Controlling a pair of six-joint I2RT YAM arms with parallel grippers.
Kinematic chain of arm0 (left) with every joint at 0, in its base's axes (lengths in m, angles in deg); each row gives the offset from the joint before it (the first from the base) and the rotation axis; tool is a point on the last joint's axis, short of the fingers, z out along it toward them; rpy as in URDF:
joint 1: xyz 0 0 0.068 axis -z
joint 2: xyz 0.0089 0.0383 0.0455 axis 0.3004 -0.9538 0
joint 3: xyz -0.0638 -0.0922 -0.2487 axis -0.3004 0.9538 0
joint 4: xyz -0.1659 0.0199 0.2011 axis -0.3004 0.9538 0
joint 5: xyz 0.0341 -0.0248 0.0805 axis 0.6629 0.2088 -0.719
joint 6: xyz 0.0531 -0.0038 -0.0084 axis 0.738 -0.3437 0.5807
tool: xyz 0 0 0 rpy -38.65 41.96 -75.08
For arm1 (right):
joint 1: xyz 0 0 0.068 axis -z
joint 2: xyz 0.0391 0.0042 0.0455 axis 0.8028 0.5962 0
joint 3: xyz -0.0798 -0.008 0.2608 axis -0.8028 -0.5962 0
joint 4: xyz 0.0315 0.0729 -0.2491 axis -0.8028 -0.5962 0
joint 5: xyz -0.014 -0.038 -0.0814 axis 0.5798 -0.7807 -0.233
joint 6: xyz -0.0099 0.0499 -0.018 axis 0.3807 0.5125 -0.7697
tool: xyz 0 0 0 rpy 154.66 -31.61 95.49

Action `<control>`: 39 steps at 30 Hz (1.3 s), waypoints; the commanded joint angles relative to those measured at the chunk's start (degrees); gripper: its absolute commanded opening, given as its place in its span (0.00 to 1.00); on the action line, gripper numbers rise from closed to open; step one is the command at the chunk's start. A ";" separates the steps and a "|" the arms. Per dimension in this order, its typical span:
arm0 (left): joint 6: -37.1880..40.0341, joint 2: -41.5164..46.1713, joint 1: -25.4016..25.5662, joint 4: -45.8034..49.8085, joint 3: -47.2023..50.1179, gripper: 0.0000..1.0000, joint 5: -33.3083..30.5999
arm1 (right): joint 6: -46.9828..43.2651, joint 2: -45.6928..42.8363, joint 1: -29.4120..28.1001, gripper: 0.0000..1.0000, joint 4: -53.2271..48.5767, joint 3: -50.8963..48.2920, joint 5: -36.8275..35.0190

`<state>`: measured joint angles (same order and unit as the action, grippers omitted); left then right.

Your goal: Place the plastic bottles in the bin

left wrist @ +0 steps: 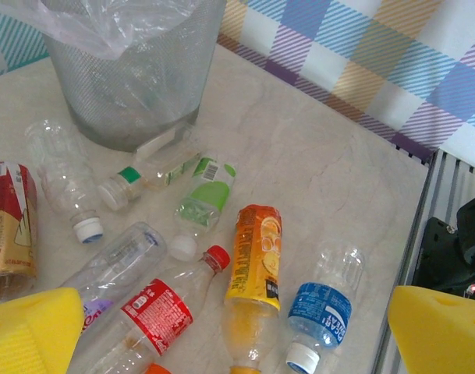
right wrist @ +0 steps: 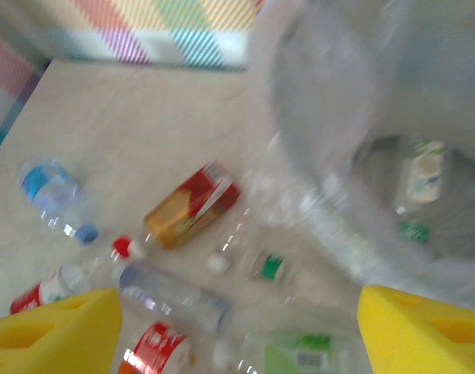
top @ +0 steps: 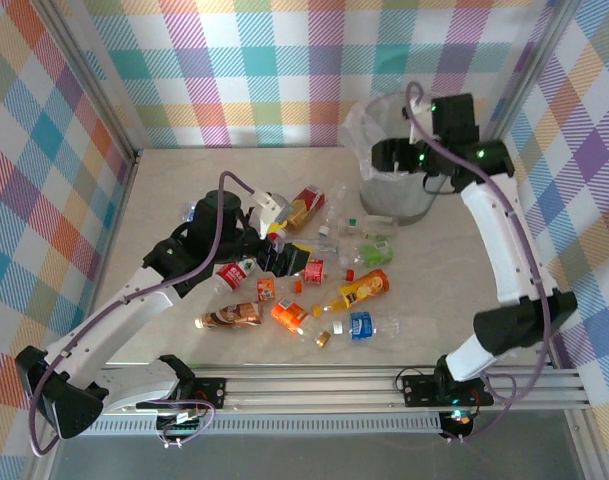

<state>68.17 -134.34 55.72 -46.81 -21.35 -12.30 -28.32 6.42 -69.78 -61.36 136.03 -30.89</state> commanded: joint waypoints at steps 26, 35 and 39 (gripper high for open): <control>2.32 2.04 0.05 3.19 -3.57 1.00 5.94 | 28.56 -17.56 -12.09 0.77 7.46 -43.27 -10.77; 1.84 0.86 -0.37 2.35 -3.17 1.00 6.99 | 38.69 -13.04 -12.02 0.80 14.26 -45.78 -19.13; 1.84 0.68 -0.36 2.71 -3.45 1.00 7.82 | 41.28 -11.20 -11.57 0.81 18.45 -47.47 -19.39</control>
<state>69.70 -133.60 55.59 -44.74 -23.10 -6.48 8.73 -5.90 -81.59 -47.02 89.94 -48.22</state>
